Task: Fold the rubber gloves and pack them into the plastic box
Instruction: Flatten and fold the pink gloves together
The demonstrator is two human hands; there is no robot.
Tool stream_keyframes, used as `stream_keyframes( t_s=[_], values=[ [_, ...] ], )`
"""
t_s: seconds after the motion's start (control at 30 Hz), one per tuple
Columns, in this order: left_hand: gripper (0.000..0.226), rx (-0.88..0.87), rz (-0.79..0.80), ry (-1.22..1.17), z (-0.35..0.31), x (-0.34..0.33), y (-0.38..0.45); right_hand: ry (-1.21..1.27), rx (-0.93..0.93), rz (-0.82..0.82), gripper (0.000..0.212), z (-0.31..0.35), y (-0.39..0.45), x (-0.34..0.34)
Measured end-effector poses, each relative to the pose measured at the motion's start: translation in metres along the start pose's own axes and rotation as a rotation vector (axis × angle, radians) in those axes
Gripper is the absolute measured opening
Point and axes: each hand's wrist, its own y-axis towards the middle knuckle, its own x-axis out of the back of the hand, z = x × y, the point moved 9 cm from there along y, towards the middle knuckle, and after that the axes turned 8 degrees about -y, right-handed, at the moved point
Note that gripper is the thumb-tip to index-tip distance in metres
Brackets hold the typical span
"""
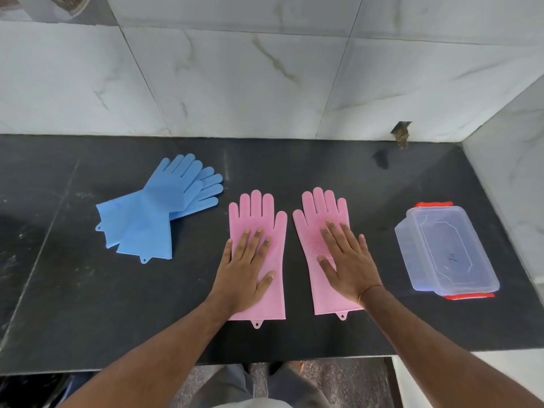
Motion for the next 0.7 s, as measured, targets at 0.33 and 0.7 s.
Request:
stream_keyframes(
  t_s=[0.33,0.7],
  values=[
    [0.084,0.006,-0.003,0.012,0.001,0.0,0.0,0.013,-0.043,-0.05,0.067,0.021,-0.001,-0.029],
    [0.085,-0.011,-0.02,0.008,0.002,-0.003,0.001,0.004,-0.016,-0.031,0.071,0.031,-0.012,-0.035]
  ],
)
